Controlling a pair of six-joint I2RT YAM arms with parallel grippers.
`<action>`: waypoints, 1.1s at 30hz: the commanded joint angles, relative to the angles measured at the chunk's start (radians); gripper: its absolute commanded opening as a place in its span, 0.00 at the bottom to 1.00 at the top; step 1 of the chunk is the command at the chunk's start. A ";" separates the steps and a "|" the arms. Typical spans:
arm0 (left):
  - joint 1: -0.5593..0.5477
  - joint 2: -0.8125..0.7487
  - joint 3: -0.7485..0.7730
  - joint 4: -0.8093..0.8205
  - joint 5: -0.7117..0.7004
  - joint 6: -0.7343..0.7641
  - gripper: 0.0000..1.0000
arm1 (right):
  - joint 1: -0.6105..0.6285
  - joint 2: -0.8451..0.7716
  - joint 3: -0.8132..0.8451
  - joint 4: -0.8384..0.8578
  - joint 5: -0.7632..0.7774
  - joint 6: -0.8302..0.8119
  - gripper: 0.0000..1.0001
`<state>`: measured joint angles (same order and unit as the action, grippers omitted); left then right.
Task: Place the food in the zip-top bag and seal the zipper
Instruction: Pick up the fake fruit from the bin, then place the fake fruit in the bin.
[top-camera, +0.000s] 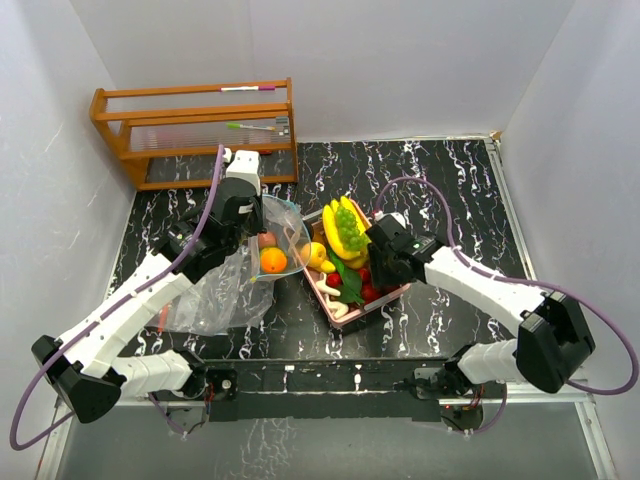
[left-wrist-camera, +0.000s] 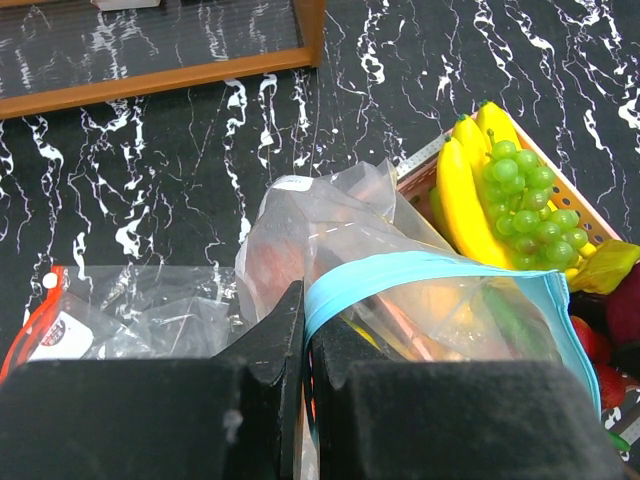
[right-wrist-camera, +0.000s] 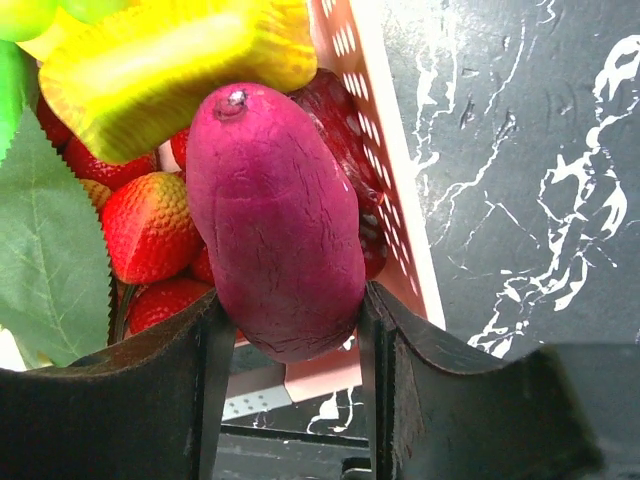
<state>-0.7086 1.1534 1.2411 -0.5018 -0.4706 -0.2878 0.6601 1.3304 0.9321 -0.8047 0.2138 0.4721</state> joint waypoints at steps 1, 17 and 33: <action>0.006 -0.030 0.010 0.007 -0.012 0.009 0.00 | 0.003 -0.091 0.047 0.043 0.068 -0.003 0.30; 0.006 -0.042 0.054 -0.036 -0.075 0.030 0.00 | 0.041 -0.114 0.173 0.177 -0.194 -0.106 0.26; 0.006 -0.067 0.048 -0.034 -0.123 0.050 0.00 | 0.105 -0.017 0.146 0.149 -0.067 -0.048 0.76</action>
<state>-0.7086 1.1198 1.2659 -0.5335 -0.5655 -0.2489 0.7647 1.3304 1.0489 -0.6621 0.0723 0.4095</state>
